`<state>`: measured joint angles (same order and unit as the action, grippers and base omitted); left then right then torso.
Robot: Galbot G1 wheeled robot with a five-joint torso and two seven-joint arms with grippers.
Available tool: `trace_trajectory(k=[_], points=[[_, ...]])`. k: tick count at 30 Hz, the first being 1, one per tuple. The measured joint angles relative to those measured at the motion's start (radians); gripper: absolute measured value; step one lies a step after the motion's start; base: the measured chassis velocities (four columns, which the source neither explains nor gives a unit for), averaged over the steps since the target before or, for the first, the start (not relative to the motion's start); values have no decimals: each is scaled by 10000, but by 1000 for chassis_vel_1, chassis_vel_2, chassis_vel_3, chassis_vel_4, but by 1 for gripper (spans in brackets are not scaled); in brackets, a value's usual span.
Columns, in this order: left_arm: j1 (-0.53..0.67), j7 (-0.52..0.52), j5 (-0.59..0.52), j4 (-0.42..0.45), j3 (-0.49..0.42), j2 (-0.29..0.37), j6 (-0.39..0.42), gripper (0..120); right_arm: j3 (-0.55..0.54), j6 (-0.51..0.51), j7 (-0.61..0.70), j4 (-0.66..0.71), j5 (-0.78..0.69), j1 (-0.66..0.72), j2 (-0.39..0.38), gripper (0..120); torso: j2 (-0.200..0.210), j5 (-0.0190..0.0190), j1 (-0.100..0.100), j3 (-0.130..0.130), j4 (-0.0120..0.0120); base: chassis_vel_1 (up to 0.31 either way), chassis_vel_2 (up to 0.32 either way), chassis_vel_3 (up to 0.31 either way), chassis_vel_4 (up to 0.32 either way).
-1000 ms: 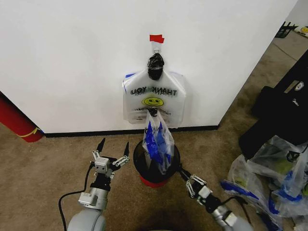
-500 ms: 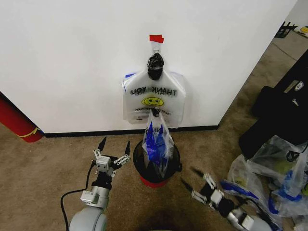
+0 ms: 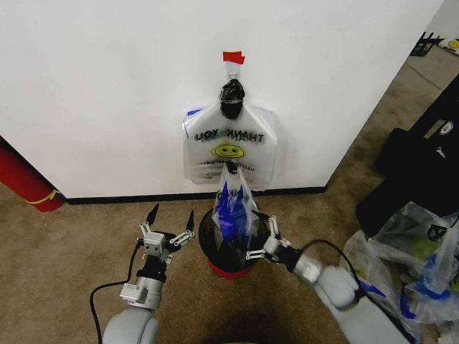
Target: Pick up the garbage bag from the wall and place it over the trash bin.
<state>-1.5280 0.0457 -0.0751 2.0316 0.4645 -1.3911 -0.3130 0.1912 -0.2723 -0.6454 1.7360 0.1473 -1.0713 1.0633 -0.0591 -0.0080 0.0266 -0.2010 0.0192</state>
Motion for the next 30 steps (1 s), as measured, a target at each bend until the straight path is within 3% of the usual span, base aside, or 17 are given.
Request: trace_trajectory(k=[4,12,30], points=[[6,-28,-2,-51,11,-57,-39,100,60,766,-1374,153,611,614,-243,100,0,0,0,0,2,0,0,0,0],[43,-48,10,-93,15,-154,-66,100,201,997,-1892,-220,1255,1168,-182,93,0,0,0,1,-1,0,0,0,0],[-13,-59,318,-56,-41,-464,-73,100,792,741,-2200,-228,1579,925,-205,25,0,2,0,1,1,0,0,0,0]])
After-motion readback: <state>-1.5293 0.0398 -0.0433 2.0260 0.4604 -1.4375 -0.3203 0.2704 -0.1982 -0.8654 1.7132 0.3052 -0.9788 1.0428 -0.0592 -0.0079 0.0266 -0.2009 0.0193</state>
